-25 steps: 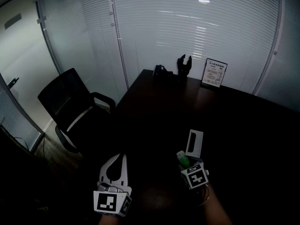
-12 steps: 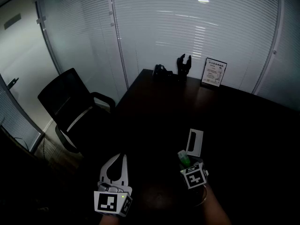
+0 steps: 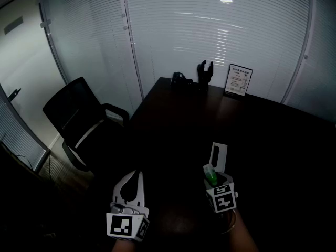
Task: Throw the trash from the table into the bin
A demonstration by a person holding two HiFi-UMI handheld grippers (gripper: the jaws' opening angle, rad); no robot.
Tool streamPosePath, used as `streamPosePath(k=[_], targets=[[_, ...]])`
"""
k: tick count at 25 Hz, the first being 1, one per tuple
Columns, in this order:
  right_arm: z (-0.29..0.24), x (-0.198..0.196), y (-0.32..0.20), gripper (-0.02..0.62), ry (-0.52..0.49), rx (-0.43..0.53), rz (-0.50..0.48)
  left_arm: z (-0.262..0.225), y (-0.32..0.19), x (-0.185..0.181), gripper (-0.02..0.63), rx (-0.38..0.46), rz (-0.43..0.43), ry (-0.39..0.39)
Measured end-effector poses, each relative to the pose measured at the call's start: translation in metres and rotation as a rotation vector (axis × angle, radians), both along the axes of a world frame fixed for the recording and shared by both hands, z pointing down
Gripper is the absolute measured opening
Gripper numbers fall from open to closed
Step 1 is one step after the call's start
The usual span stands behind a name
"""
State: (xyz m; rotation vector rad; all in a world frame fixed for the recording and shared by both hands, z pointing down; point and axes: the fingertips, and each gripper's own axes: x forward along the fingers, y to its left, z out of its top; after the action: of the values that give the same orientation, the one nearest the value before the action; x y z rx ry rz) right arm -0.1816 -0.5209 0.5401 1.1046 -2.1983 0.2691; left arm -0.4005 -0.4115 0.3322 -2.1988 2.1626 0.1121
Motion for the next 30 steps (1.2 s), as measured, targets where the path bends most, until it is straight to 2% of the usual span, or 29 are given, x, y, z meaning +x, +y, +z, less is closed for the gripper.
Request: streamPosePath(k=[11,24,30], targets=[[-0.075,0.018,0.017,0.198,-0.11,0.154,0.073,-0.014,0.008,0.019,-0.003,0.027,0.034,0.001],[-0.188,0.05,0.08,0.198,-0.249,0.504,0.184,-0.03,0.029,0.044,-0.003,0.062,0.081,0.005],[-0.214,0.061,0.111,0.198,-0.287,0.6,0.223,-0.031,0.037,0.051,-0.003,0.064,0.096,0.028]])
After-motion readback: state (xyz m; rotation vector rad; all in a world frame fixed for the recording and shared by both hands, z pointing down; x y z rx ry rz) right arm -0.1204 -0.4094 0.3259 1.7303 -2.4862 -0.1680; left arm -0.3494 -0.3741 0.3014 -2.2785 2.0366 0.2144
